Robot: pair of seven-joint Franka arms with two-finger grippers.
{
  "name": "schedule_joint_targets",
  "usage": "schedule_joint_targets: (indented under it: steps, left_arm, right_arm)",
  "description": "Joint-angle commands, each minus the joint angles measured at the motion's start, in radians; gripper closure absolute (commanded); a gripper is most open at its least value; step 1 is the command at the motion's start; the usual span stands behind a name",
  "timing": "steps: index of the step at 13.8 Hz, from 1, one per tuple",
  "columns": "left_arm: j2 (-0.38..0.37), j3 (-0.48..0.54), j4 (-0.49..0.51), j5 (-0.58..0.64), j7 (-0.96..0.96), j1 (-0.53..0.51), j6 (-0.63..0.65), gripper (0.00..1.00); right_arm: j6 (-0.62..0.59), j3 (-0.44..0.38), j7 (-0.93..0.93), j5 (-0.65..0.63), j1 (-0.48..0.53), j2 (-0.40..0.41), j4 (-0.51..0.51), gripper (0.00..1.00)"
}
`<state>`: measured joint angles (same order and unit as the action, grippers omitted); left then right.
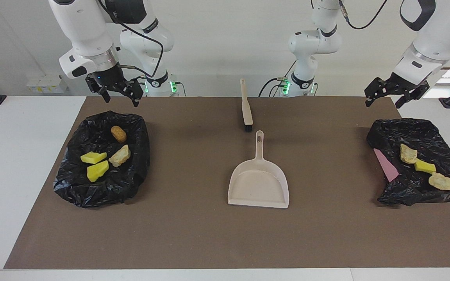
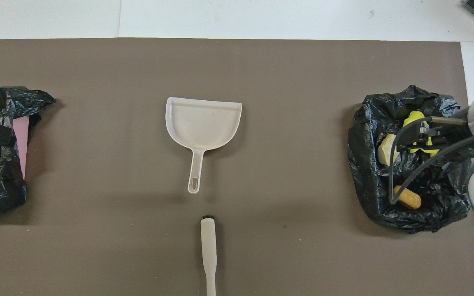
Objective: Sweep and dump trash in bin
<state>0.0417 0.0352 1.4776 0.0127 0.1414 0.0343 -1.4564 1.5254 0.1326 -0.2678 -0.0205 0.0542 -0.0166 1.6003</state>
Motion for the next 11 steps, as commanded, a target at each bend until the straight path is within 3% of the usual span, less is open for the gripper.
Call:
schedule_joint_targets:
  steps: [1, 11]
  left_arm:
    - [0.006, 0.006, -0.025, -0.002, -0.026, 0.010, -0.004, 0.00]
    - [-0.015, 0.006, 0.015, -0.005, -0.049, 0.012, -0.016, 0.00]
  right_arm:
    - [0.038, 0.007, 0.038, 0.004, 0.018, -0.017, 0.030, 0.00]
    - [0.078, 0.007, 0.036, 0.002, 0.019, -0.013, 0.029, 0.00]
